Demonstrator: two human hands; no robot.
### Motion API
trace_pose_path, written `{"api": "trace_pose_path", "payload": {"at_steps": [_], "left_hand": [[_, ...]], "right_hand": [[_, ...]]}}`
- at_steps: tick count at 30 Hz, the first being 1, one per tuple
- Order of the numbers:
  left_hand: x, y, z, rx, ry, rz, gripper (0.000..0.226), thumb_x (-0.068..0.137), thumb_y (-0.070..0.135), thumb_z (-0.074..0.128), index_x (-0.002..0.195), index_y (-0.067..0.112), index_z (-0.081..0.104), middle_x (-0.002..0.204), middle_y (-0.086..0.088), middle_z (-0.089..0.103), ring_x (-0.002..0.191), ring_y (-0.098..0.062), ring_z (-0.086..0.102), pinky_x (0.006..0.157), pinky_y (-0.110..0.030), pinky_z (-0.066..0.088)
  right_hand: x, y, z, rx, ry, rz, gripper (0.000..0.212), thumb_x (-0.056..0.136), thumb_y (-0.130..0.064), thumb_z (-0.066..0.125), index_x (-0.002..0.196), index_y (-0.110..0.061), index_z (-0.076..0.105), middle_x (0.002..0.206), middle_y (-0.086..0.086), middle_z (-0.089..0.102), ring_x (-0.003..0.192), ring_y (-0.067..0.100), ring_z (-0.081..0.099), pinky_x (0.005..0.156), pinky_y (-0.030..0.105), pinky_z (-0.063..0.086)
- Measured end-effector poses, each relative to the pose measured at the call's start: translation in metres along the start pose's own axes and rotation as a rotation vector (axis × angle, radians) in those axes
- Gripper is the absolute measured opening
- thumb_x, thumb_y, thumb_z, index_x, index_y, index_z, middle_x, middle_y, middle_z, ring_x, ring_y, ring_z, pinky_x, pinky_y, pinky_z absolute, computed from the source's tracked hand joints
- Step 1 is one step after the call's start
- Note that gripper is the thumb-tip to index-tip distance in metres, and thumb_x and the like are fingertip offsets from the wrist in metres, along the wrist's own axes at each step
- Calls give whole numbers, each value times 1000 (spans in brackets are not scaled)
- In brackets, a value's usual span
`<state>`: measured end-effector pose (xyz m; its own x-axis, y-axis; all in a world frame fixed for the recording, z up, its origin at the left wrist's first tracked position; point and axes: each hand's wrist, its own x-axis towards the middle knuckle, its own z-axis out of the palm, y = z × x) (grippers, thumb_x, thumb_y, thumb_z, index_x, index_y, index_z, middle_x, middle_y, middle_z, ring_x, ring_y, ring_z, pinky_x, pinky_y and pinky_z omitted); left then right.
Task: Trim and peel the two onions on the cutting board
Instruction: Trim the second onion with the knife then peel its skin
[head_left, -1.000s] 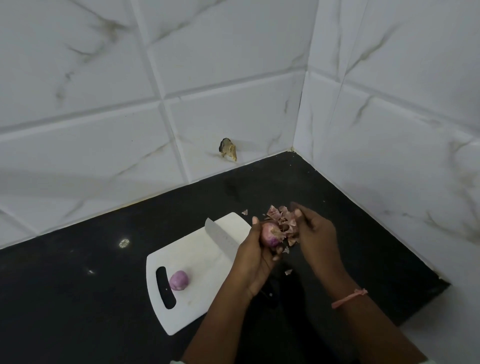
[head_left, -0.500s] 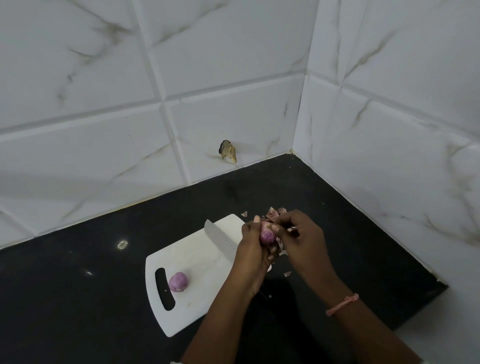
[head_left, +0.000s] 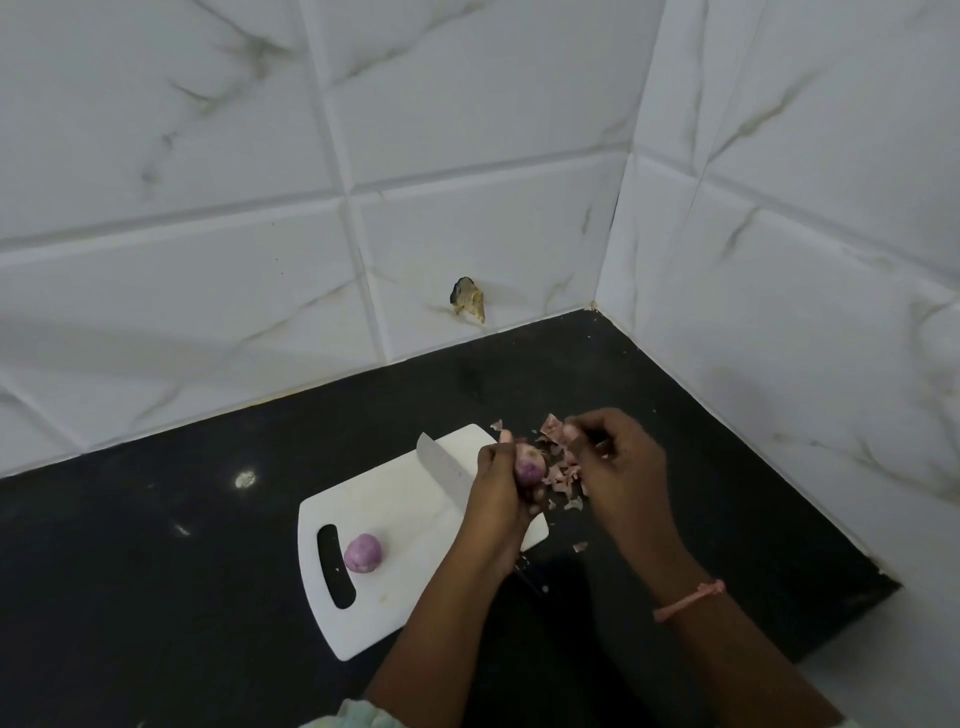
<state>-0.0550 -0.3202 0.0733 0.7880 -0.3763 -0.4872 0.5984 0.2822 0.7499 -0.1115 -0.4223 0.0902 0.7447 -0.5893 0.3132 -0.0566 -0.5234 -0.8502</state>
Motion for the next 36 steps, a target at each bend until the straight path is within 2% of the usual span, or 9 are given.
{"api": "trace_pose_path", "payload": {"at_steps": [7,11,14,16,19,23,29,33,36], "left_hand": [[-7,5,-16,-240,-122,-99,36,105,28,38,107,8,68,87,-12,69,52,-13,53,44,-21,43],[-5,5,-25,-292,-175,-99,35,100,17,40,114,10,71,96,-14,70,62,-19,59,52,-25,51],[-9,7,-31,-290,-217,-43,31,102,11,45,117,12,72,109,-16,73,90,-30,73,70,-32,62],[-11,5,-35,-258,-221,44,31,100,2,51,123,12,69,117,-16,72,107,-38,70,83,-35,61],[-12,4,-43,-98,-168,220,40,90,-2,66,124,19,66,125,-12,66,108,-32,69,83,-34,59],[-16,9,-54,161,-79,322,35,89,18,72,119,36,66,121,9,65,113,-23,64,81,-27,54],[1,-4,-68,87,-46,203,27,103,28,52,127,31,64,122,-6,64,107,-22,62,85,-31,50],[17,-29,-79,328,32,283,25,102,27,53,125,35,61,127,0,60,104,-15,62,78,-21,52],[28,-38,-87,471,50,351,31,97,21,62,123,38,62,133,3,55,104,-11,60,76,-18,53]], "right_hand": [[16,31,-14,-166,20,119,30,96,-8,55,125,-10,62,110,-3,64,91,4,60,69,2,42],[7,37,-1,-357,-20,5,19,87,-6,66,103,-17,69,112,2,63,109,15,56,80,15,44],[-3,38,17,-444,-193,-24,30,96,-18,56,126,-19,60,136,3,52,130,19,42,99,29,41],[-15,40,29,-344,-325,1,29,97,-25,54,125,-25,56,131,-2,52,123,17,50,95,30,46],[-37,38,46,-404,-557,8,37,89,-40,63,123,-28,53,125,-6,49,119,12,48,91,28,46],[-52,35,63,-484,-750,61,50,85,-45,67,128,-30,45,124,-7,46,113,12,50,87,28,47],[-59,42,63,-533,-722,116,40,95,-18,53,130,-23,37,127,4,48,99,15,59,82,31,52],[-58,45,53,-381,-644,227,34,98,-20,50,129,-20,37,126,5,52,93,11,58,64,17,41],[-58,51,38,-256,-552,330,35,99,-24,51,132,-20,40,115,2,60,92,9,61,69,20,49]]}}
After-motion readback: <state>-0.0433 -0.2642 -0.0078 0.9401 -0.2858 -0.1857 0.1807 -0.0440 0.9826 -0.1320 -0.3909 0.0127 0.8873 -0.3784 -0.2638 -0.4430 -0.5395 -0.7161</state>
